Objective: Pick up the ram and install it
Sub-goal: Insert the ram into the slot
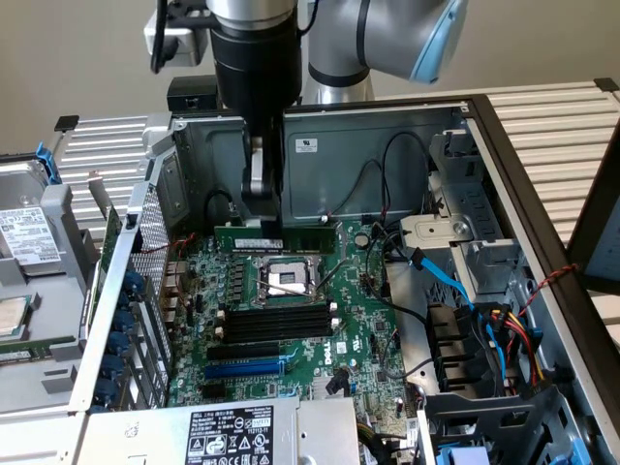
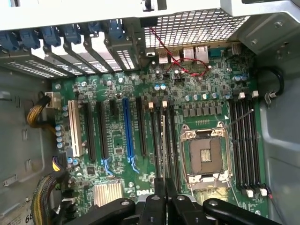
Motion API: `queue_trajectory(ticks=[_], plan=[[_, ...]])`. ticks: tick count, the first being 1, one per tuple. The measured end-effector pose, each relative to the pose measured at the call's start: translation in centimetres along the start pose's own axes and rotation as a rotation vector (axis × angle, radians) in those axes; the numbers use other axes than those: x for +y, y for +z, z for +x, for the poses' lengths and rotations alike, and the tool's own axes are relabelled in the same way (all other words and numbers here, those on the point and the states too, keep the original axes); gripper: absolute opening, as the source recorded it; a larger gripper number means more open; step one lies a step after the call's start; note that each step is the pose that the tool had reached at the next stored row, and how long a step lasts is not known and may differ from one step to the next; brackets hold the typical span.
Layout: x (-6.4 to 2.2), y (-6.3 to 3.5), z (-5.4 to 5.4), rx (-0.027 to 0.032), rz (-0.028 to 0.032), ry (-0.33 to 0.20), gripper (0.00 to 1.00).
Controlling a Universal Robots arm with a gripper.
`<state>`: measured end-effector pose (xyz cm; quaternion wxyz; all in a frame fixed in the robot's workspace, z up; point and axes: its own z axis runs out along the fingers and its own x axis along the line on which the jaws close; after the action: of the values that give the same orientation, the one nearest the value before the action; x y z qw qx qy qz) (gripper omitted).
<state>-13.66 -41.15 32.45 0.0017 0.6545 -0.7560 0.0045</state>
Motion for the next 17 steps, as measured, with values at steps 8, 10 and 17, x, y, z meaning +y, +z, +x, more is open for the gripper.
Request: queue_trajectory(ticks=[8,10,17], plan=[[1.59,1.45,0.2,0.0001,0.0000,-0.001,0.12],[1.48,1.81,0.1,0.0001,0.0000,-0.006,0.12],[1.39,2.76,0.1,-0.0001,0.0012,-0.082,0.12]])
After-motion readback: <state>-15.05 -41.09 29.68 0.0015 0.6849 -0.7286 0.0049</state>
